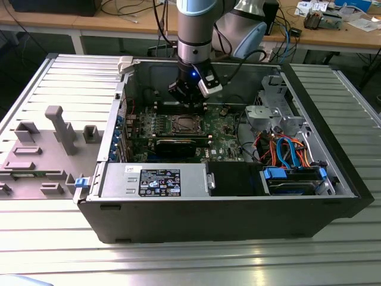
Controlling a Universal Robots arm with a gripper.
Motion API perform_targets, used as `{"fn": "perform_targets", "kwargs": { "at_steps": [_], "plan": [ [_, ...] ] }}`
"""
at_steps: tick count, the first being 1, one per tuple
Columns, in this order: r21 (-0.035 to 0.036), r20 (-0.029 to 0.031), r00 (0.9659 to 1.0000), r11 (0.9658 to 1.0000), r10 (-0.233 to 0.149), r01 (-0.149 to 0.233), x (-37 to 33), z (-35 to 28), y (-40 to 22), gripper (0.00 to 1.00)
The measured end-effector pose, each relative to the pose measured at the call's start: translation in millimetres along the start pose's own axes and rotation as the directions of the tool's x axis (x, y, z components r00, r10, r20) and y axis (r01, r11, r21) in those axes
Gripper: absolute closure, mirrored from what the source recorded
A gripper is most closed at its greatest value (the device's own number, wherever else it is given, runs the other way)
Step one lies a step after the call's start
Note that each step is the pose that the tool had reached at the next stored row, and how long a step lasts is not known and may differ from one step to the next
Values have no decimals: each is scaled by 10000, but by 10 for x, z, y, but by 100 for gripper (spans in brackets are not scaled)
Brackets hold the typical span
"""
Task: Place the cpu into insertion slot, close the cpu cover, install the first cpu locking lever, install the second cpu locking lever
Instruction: 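Install the first cpu locking lever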
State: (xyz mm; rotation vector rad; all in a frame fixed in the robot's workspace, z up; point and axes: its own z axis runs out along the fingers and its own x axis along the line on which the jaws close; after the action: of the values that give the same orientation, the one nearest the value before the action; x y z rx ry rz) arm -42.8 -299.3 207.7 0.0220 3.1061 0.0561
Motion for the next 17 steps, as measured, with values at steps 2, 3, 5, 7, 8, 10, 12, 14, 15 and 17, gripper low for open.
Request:
{"fn": "perform_targets", "kwargs": {
  "at_steps": [2,3,5,7,8,10,12,14,15,17],
  "plan": [
    [1,0,10000,10000,13,-13,-6,13,0,89],
    [4,0,10000,10000,70,-70,-11,16,-1,89],
    [7,-9,9998,9998,193,-193,-17,18,0,89],
    [7,-13,9998,9998,223,-223,-17,18,0,89],
    [8,-14,9997,9997,231,-231,-17,18,0,89],
    [9,-17,9997,9997,242,-242,-19,19,0,89],
    [13,-18,9997,9997,259,-259,-20,22,0,89],
    [14,-22,9996,9996,265,-265,-20,21,0,89],
    [13,-22,9996,9996,266,-266,-21,20,0,89],
    [14,-24,9996,9996,266,-266,-21,12,0,89]
  ]
}}
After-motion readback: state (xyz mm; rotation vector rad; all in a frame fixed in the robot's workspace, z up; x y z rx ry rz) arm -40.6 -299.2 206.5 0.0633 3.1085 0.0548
